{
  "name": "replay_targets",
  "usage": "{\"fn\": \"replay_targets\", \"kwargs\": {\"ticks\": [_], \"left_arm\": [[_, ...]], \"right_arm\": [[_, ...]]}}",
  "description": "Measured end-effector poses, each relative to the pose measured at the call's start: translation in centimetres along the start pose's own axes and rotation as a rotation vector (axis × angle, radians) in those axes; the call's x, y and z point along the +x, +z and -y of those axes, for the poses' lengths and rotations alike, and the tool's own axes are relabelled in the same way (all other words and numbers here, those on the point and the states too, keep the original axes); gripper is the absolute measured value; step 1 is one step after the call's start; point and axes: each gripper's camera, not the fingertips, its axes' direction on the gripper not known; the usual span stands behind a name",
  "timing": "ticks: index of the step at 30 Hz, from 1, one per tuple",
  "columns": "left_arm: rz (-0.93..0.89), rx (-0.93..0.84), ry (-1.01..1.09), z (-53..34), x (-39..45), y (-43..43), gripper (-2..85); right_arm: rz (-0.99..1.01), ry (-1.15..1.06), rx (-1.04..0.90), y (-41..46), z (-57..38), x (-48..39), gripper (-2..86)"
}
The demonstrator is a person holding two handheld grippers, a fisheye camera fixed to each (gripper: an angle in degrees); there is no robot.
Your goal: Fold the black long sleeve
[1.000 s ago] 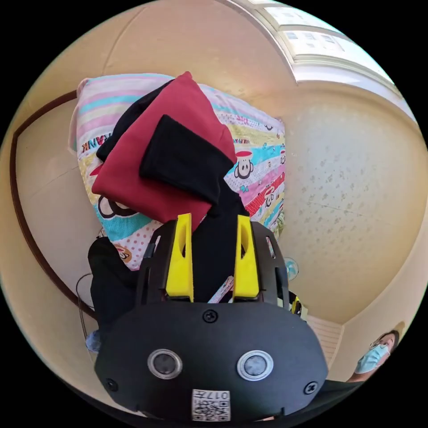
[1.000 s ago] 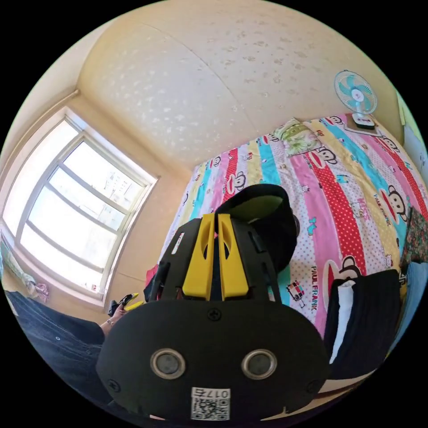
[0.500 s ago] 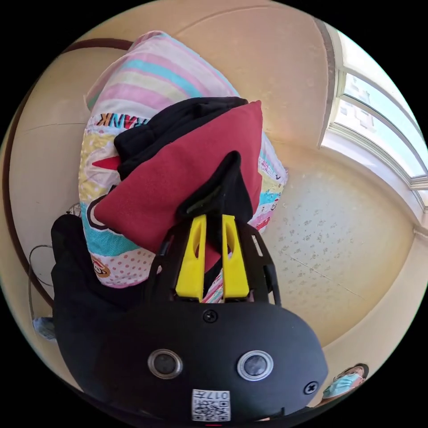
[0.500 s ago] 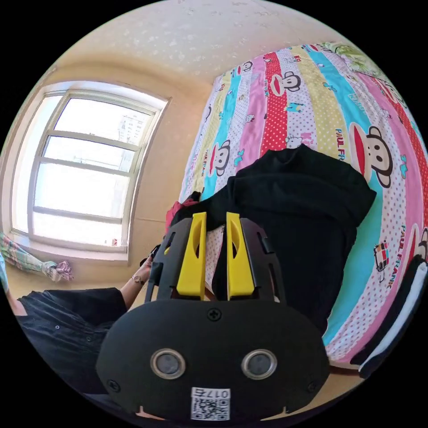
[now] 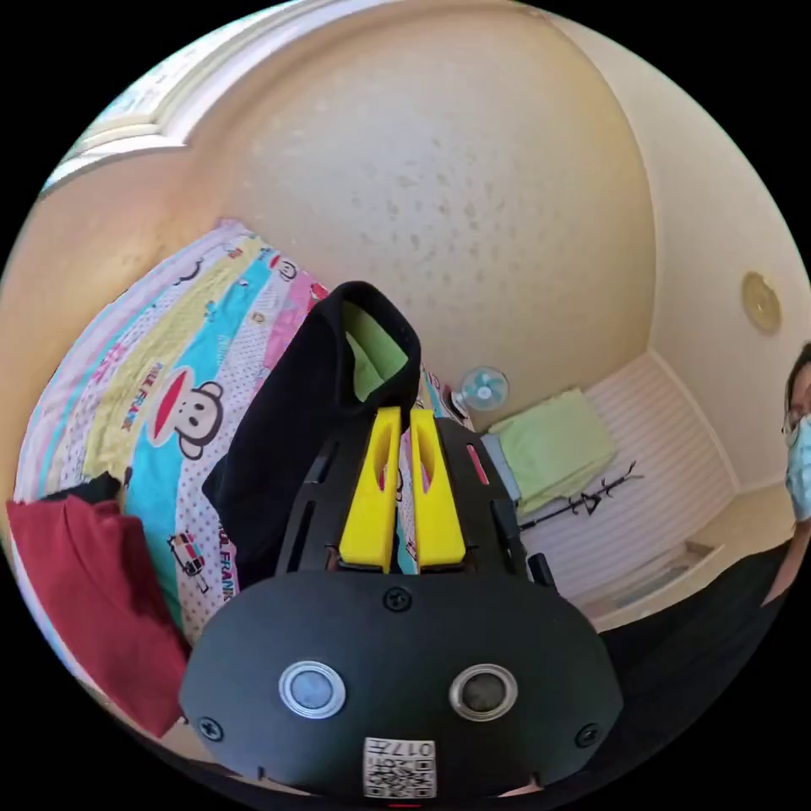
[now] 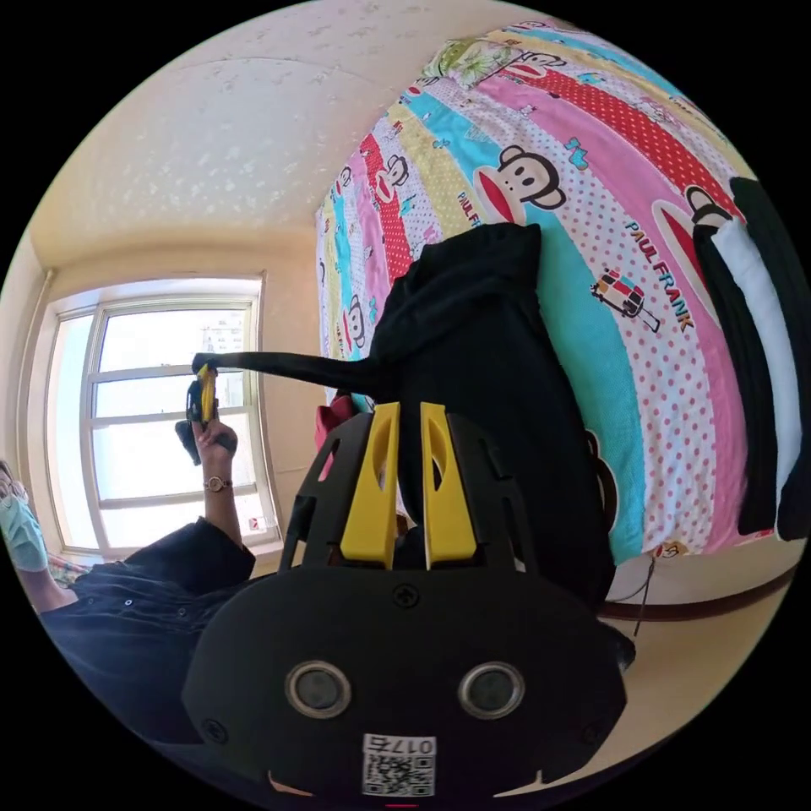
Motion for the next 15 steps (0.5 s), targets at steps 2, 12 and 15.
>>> {"fn": "replay_targets", "kwargs": {"ticks": [2,12,15], "left_arm": [[-0.047,-0.177,0.153,-0.6,5.1,9.7,3.0],[0.129,-0.567,-0.185,-19.0,-2.5,17.7,11.4],[0.245,-0.630,-0.372,-25.1,-8.3,11.6,12.7]], "right_arm": [[0.012,0.037,0.024,-0.8,-0.7,1.7,3.9],[-0.163,0.088,-0.114,-2.6,-1.2,8.0,8.2],[-0.305,0.069,-0.276,0.0,-0.6,9.5,10.4]]}}
